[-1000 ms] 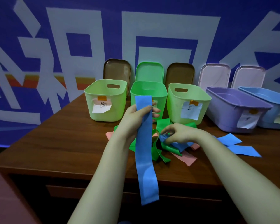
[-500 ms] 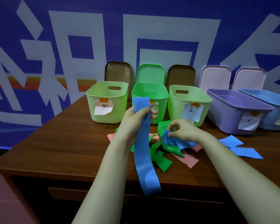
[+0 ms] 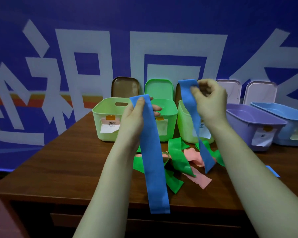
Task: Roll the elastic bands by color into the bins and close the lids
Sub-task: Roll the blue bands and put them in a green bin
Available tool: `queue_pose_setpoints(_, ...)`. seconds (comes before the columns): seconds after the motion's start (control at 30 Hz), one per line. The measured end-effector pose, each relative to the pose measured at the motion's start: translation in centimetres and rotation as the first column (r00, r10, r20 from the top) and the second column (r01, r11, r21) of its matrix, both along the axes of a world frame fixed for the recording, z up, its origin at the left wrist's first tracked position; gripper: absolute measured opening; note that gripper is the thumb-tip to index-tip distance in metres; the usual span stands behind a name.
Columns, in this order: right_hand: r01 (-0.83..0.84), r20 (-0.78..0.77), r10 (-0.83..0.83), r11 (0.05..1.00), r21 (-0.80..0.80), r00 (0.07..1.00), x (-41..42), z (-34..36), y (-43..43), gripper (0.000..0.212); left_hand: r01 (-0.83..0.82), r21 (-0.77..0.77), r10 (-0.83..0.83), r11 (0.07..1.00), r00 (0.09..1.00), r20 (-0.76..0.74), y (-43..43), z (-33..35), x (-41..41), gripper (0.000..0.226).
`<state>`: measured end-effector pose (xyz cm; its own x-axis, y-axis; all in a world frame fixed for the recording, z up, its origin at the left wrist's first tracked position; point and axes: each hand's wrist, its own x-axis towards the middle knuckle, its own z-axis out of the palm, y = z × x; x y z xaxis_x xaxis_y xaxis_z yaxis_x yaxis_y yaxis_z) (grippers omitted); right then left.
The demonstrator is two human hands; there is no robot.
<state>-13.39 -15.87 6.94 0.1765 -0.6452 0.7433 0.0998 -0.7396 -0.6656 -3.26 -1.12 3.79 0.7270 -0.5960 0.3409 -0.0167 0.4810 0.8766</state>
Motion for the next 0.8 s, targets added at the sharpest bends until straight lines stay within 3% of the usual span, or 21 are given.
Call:
queue_pose_setpoints(0.2,-0.128,-0.017,0.127,0.992,-0.025,0.992,-0.5,3.1,2.9,0.006,-0.108,-0.042,0.110,0.993,0.993,0.051,0.0,2.6,0.4,0.034)
queue_pose_setpoints(0.3,-0.179,-0.025,0.178,0.984,-0.018,0.984,-1.0,3.9,4.4,0.008,-0.155,-0.087,0.160,0.984,0.986,0.053,0.2,4.1,0.4,0.026)
queue_pose_setpoints(0.4,-0.309,0.006,0.309,0.950,0.041,0.951,-1.7,4.8,6.0,0.011,-0.083,-0.130,0.089,0.988,0.995,0.035,0.6,5.4,0.4,0.026)
queue_pose_setpoints(0.57,-0.532,0.064,0.528,0.839,0.115,0.847,-2.1,6.1,8.2,0.013,0.011,-0.167,-0.010,0.986,1.000,0.012,1.9,6.9,-1.1,0.049)
queue_pose_setpoints(0.8,-0.619,0.068,0.619,0.762,0.193,0.783,-0.6,5.7,9.9,0.010,0.027,-0.173,-0.025,0.985,1.000,0.017,2.5,7.1,-2.1,0.052)
